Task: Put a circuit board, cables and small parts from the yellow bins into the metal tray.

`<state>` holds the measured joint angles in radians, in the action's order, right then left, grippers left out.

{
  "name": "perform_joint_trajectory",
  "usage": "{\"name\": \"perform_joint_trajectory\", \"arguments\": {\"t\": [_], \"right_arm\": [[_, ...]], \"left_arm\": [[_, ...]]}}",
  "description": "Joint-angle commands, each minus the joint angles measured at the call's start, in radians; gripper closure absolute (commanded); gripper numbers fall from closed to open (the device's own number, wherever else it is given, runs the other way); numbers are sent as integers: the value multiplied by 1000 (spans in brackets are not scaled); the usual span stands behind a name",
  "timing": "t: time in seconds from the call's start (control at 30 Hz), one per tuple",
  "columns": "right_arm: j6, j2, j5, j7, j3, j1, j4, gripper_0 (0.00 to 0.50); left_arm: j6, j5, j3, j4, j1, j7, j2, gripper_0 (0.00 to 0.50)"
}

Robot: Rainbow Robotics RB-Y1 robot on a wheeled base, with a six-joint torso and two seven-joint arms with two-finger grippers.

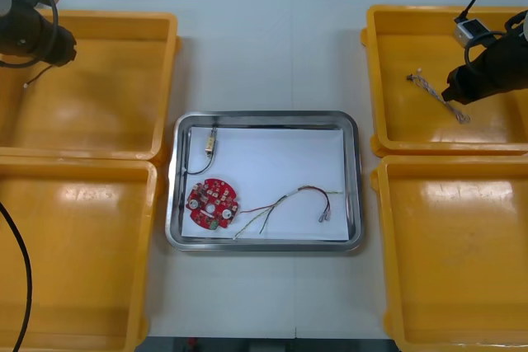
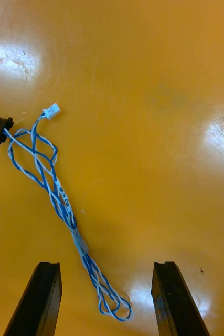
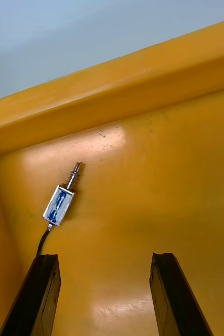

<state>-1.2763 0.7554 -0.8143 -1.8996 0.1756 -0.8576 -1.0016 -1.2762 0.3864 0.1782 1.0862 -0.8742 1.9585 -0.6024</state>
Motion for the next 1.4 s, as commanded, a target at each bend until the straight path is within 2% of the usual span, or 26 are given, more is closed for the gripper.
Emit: {"name": "perform_joint_trajectory", "arguments": {"t": [0.03,0.37,0.7,0.73,0.77,0.8,0.83,0.87,0.93,0.97,1.0,1.17,1.27,1.4], "right_arm": [[64,-21,9,-26,44,-46,31,0],[81,-39,15,-21,90,-46,51,0],[80,-45,15,-21,108,-32,49,5],[81,-44,14,-21,108,-32,51,36],[81,-45,14,-24,108,-32,51,89],[81,-45,14,-24,108,-32,51,181],[80,-44,15,-24,108,-32,51,324],[80,-44,15,-26,108,-32,51,414],[80,-45,15,-27,108,-32,51,478],[80,-44,15,-29,108,-32,51,478],[80,-44,14,-30,108,-32,51,500],[80,-30,10,-46,108,-37,37,500],[64,-16,15,-55,104,-37,1,500],[-11,9,23,-67,78,-37,-77,500]], "left_arm": [[57,3,30,-25,-45,106,-60,0],[138,29,66,-92,-51,192,-76,0],[199,60,66,-94,-51,237,-77,0],[204,61,66,-94,-51,238,-77,0],[210,66,66,-94,-49,243,-77,0],[216,65,66,-94,-49,246,-77,0],[222,66,69,-97,-51,250,-77,0],[227,69,66,-101,-51,255,-77,0],[250,75,66,-123,-51,263,-77,0],[278,86,69,-147,-51,277,-74,0],[305,101,69,-170,-51,298,-74,0],[350,173,89,-238,-51,379,-74,0],[350,172,89,-247,-49,385,-74,0],[380,172,79,-270,-49,392,-71,0]]}}
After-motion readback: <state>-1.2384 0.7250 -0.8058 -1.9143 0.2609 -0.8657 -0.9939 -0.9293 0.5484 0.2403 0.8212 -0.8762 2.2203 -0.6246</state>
